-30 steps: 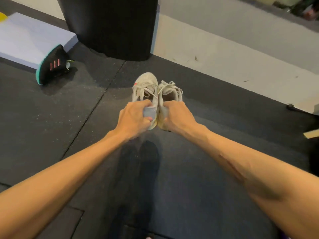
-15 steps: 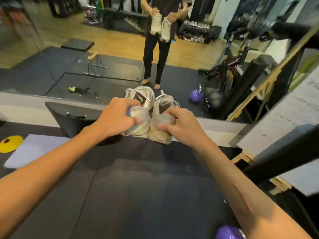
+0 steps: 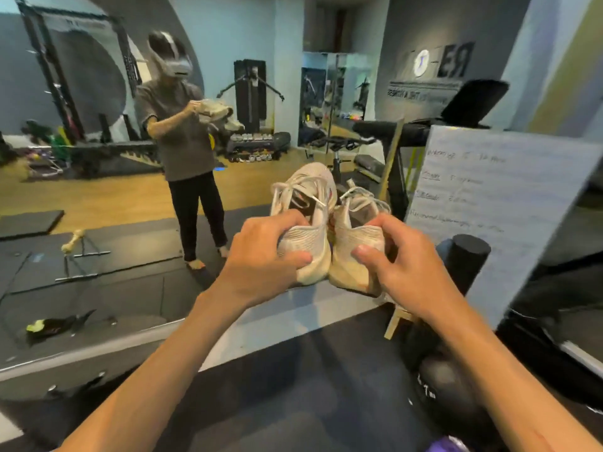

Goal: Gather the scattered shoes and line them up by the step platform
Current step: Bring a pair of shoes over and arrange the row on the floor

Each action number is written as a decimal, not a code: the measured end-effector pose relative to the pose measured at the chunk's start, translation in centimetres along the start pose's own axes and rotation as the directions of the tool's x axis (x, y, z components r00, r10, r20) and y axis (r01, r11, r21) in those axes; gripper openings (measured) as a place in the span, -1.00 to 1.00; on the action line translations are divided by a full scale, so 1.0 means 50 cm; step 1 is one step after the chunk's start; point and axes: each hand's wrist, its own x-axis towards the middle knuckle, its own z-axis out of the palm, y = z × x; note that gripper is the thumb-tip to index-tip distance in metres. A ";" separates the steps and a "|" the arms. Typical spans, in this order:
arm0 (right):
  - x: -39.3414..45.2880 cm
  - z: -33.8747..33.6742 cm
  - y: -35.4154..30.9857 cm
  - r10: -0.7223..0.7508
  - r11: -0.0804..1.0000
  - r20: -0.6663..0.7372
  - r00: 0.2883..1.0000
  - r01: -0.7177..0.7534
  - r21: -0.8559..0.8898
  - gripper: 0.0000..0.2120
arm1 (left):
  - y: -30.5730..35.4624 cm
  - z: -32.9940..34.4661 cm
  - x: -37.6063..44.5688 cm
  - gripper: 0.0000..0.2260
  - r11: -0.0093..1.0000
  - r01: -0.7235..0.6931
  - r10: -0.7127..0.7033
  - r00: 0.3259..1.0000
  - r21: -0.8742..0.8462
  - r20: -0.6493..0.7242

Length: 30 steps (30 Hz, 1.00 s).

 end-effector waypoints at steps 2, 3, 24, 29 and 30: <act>-0.028 -0.030 -0.004 0.028 0.999 -0.055 0.998 -0.030 -0.034 -0.89 | 0.017 0.016 0.015 -0.77 0.996 -0.068 0.071 0.997 -0.055 0.041; -0.042 -0.046 -0.005 0.036 0.998 -0.080 0.996 -0.041 -0.056 -0.89 | 0.028 0.028 0.022 -0.77 0.992 -0.095 0.100 0.993 -0.082 0.063; -0.619 -0.616 0.015 0.280 0.693 -0.565 0.776 -0.571 -0.440 -0.82 | 0.681 0.491 -0.085 -0.82 0.635 -0.473 0.714 0.662 -0.611 0.228; -0.835 -0.749 -0.010 0.318 0.565 -0.686 0.654 -0.712 -0.417 -0.86 | 0.899 0.608 -0.215 -0.81 0.496 -0.478 0.818 0.537 -0.725 0.206; -0.877 -0.773 -0.019 0.325 0.534 -0.708 0.627 -0.740 -0.410 -0.86 | 0.942 0.629 -0.243 -0.81 0.470 -0.471 0.837 0.506 -0.747 0.207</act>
